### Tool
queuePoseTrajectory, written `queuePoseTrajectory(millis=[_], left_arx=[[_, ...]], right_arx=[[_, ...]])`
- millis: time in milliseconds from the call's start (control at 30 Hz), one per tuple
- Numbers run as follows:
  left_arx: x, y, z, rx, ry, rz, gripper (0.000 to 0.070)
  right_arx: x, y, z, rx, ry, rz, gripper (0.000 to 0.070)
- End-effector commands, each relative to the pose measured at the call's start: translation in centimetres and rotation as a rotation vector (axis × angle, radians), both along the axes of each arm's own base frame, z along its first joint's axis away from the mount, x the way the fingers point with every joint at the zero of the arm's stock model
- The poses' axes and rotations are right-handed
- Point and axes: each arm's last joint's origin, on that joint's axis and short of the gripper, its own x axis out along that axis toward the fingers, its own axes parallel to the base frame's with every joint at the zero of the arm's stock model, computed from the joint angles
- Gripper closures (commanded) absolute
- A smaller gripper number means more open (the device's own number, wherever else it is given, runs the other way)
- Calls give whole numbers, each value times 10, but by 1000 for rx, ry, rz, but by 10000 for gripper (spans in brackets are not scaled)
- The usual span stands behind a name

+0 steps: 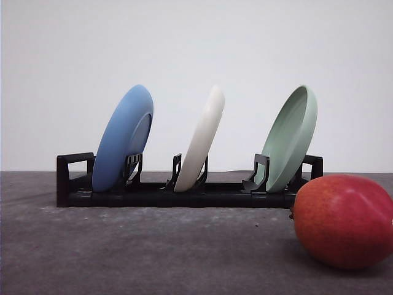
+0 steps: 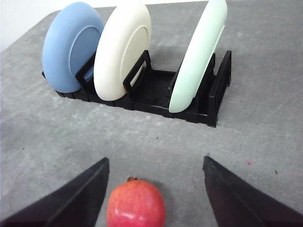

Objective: Place pomegranate in white plate

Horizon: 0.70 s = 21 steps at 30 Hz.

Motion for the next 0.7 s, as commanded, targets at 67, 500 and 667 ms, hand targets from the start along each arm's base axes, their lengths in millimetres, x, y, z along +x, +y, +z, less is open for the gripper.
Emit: queuePoseTrajectory(millis=[67,500,667], left_arx=[[14,-10,8,-6,-51,-44,283],[75,-71,1,-40,-122,-172,283],[96,-99,-6,-73,-180,-218,283]], right_arx=[[0,1,6,4,-35,18,300],[0,1,8,14,-56,31,300],[0,1,8,14,-56,31,300]])
